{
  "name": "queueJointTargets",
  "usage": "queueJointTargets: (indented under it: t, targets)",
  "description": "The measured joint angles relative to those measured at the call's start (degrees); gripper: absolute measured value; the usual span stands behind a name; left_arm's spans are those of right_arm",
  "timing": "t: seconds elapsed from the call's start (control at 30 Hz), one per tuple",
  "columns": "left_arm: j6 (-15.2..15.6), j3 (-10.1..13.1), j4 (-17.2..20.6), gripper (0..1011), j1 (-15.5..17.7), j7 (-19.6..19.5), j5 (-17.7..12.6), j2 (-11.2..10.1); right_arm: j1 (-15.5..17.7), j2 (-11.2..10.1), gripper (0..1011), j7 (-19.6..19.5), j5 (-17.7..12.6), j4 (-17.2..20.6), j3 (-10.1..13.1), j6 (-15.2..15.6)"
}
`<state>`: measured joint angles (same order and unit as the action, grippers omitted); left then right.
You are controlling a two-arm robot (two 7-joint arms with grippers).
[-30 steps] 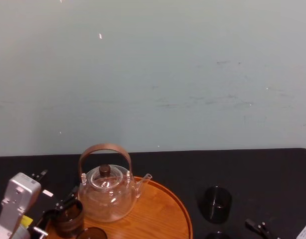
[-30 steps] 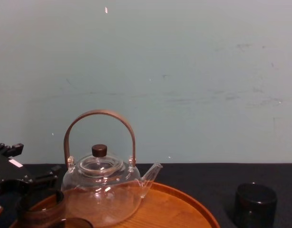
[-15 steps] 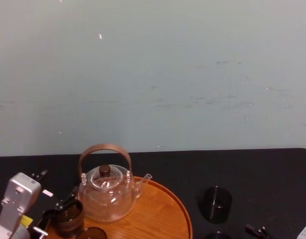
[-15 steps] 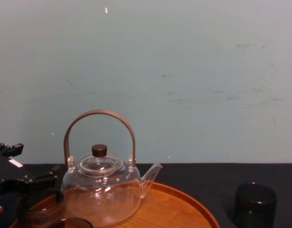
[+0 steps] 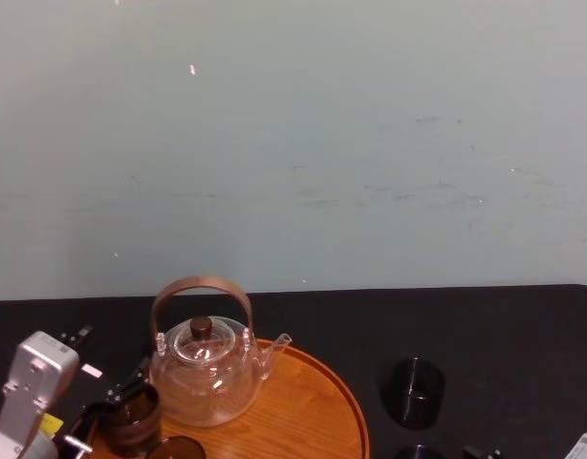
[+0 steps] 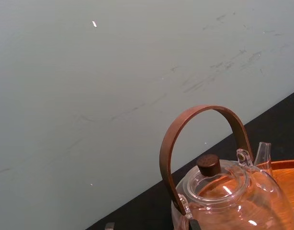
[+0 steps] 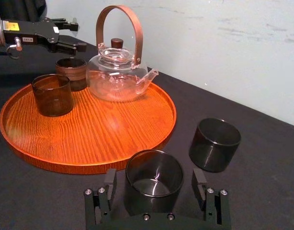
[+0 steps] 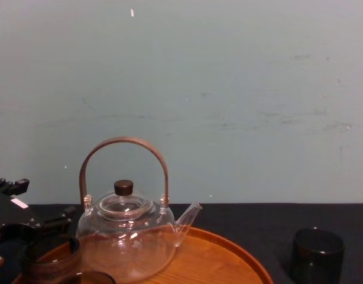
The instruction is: Pick up the glass from the table and place it on the tray.
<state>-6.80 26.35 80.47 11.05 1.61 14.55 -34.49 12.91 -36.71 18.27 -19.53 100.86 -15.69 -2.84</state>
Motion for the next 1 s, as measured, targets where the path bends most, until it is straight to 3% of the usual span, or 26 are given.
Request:
queueJointTargets:
  t: [0.63, 1.0]
  targets:
    - [0.0, 0.0, 0.0, 1001, 0.0, 0.0, 0.0, 0.0, -1.38, 3.33, 1003, 2.76, 0.5, -3.77, 1.29, 2.84]
    - [0.0, 0.0, 0.0, 1001, 0.0, 0.0, 0.0, 0.0, -3.8, 4.96, 1003, 4.59, 1.53, -6.46, 0.7, 4.46]
